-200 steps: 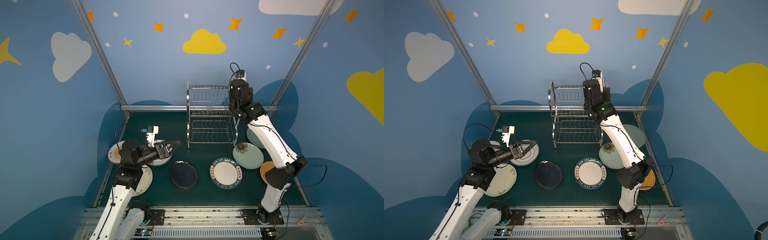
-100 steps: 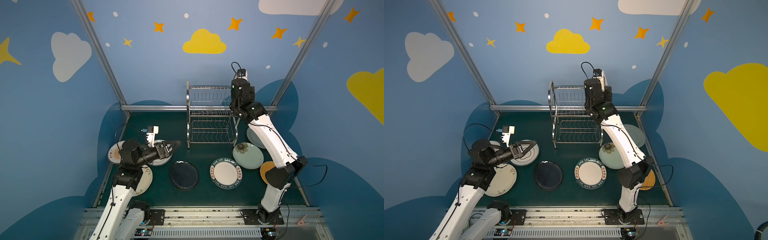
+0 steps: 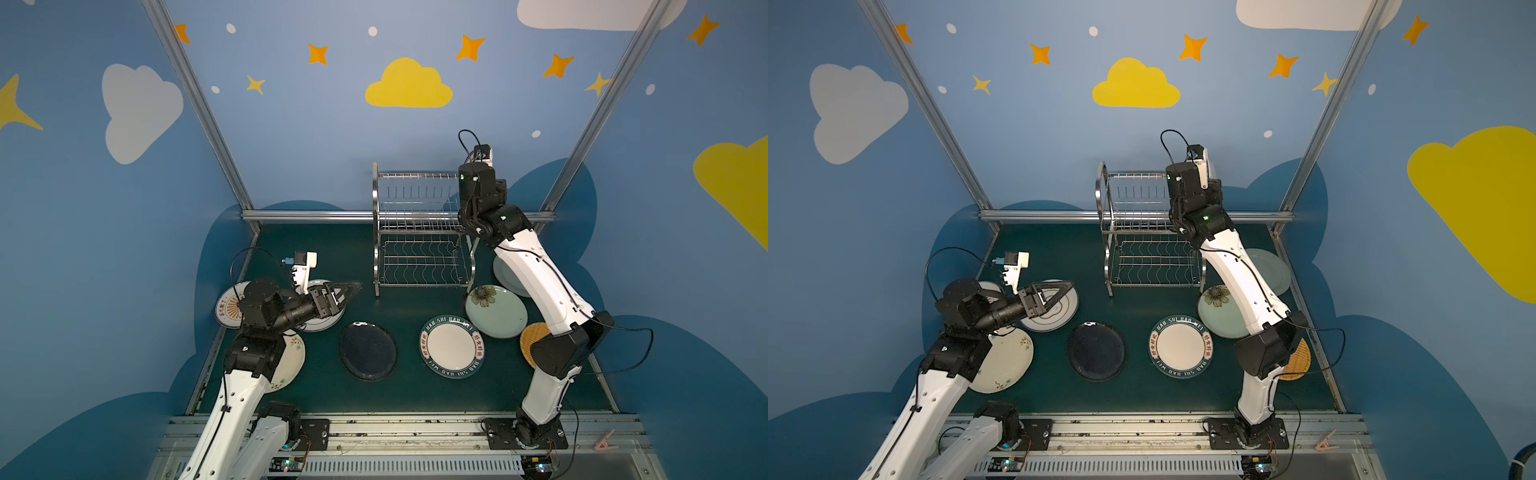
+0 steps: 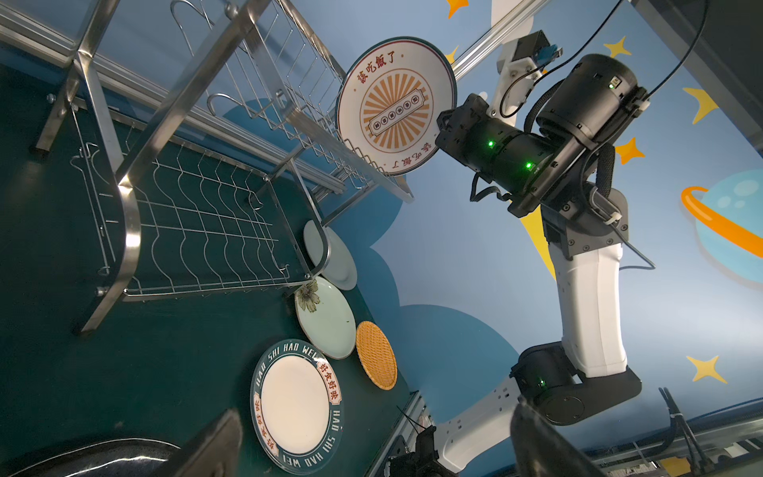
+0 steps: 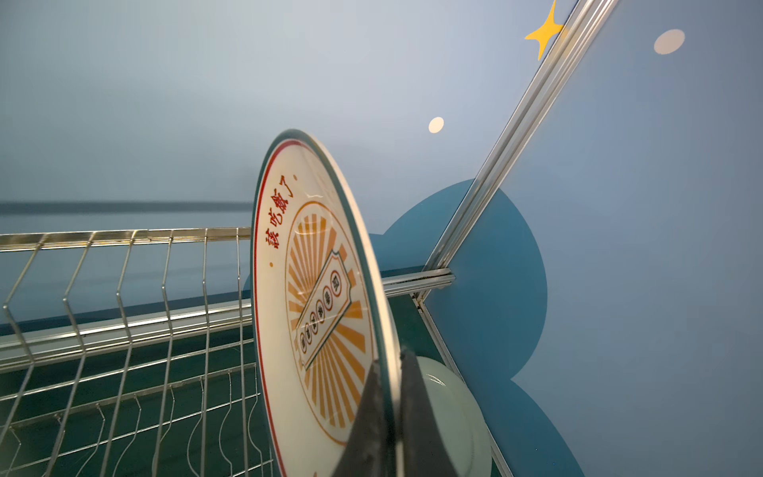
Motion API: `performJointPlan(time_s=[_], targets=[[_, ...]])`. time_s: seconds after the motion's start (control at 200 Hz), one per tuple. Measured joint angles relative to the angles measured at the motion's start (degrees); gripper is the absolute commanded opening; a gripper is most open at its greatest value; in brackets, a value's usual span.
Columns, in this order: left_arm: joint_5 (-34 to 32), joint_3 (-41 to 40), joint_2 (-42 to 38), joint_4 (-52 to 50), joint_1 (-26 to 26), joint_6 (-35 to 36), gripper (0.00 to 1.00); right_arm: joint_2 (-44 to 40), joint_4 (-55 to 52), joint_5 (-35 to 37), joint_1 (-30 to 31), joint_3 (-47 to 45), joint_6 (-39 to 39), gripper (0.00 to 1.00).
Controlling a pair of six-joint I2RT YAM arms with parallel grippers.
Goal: Load plates into a dish rack
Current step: Place the plate on the dish rack.
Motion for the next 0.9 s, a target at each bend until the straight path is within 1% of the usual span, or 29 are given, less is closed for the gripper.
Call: performJointPlan(time_s=[0.36,0.806,0.901], targets=[[0.0,0.0,0.0,0.0,0.2,-0.1,1.0,0.0,-0.9,0.0,0.4,0.0,1.9,0.0],[0.0,0.0,0.0,0.0,0.4,-0.1,1.0,0.0,-4.7,0.1,1.0,0.9,5.6,0.0],[0.0,0.0,0.0,0.0,0.4,-0.1,1.0,0.0,-5.1,0.2,1.2,0.9,6.1,0.03]])
